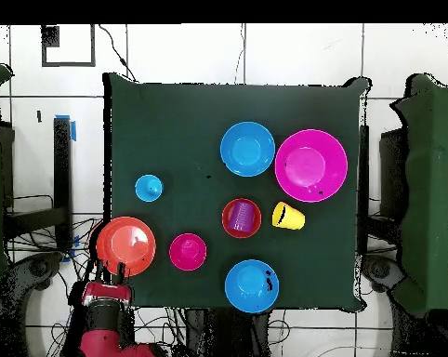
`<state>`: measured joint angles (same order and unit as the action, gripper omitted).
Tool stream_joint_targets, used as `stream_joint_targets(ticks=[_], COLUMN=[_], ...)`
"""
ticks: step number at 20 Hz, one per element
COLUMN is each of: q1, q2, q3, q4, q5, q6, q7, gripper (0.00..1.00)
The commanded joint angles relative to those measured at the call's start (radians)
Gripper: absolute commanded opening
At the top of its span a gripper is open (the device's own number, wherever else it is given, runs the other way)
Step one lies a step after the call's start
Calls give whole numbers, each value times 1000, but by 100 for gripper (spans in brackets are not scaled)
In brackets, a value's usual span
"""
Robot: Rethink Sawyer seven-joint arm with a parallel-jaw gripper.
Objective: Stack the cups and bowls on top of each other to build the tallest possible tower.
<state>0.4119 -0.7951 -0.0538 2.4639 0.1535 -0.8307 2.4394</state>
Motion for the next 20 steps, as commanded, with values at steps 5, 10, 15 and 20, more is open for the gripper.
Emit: stream_joint_targets(ticks=[5, 10, 15, 20], q1=[-39, -153, -226, -285], q2=[306, 474, 564, 525], q3=[-134, -113, -50, -80], q4=[-40, -53, -50, 16], q5=[-26, -45, -26, 72], q6=[-399, -705, -899, -1044], q7=[336, 614, 733, 759], gripper=[100, 100, 100, 100])
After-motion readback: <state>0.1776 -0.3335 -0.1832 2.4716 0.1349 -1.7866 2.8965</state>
